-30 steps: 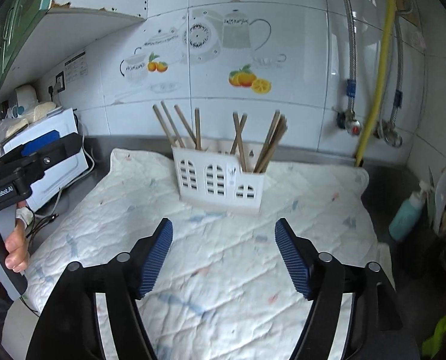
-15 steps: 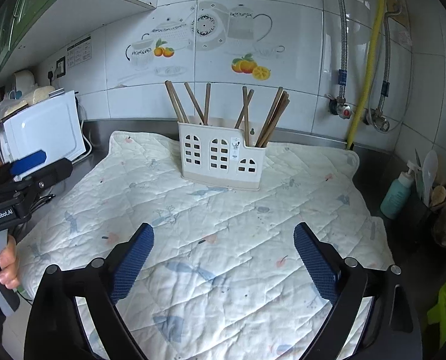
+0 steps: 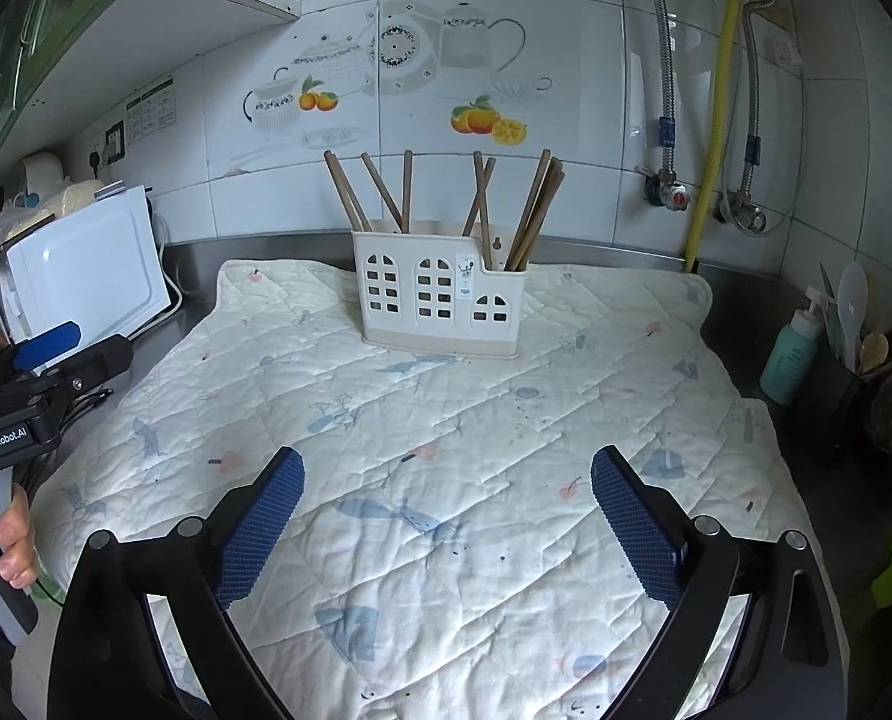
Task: Organize utensils
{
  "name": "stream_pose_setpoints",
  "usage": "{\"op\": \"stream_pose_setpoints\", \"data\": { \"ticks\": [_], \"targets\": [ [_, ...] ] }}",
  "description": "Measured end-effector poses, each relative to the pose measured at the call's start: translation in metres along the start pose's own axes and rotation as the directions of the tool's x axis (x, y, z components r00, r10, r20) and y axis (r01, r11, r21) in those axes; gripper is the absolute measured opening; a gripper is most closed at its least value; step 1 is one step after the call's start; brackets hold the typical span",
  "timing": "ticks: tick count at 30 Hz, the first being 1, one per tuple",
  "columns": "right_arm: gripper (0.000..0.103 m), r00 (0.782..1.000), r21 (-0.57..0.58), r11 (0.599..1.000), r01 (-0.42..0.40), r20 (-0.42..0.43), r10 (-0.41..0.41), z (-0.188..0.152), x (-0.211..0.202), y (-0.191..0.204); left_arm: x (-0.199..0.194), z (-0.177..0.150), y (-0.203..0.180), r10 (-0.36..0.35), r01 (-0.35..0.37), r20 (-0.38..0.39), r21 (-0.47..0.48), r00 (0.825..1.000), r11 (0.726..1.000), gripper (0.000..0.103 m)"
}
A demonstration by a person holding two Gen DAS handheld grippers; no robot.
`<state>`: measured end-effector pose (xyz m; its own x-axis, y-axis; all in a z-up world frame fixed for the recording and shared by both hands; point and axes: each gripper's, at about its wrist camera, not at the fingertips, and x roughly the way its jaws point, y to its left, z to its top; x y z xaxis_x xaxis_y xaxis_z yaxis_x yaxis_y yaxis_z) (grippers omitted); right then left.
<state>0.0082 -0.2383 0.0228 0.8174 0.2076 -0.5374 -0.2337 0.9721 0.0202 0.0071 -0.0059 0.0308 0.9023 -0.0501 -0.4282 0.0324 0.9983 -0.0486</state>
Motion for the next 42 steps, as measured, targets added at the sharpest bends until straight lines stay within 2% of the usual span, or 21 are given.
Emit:
{"op": "stream_pose_setpoints", "data": {
  "ticks": [42],
  "targets": [
    [0.094, 1.0, -0.007, 1.0, 0.008, -0.017, -0.008, -0.002, 0.008, -0.004, 0.014, -0.011, -0.005, -0.009, 0.009, -0.068, 0.009, 0.998, 1.0, 0.098]
  ]
}}
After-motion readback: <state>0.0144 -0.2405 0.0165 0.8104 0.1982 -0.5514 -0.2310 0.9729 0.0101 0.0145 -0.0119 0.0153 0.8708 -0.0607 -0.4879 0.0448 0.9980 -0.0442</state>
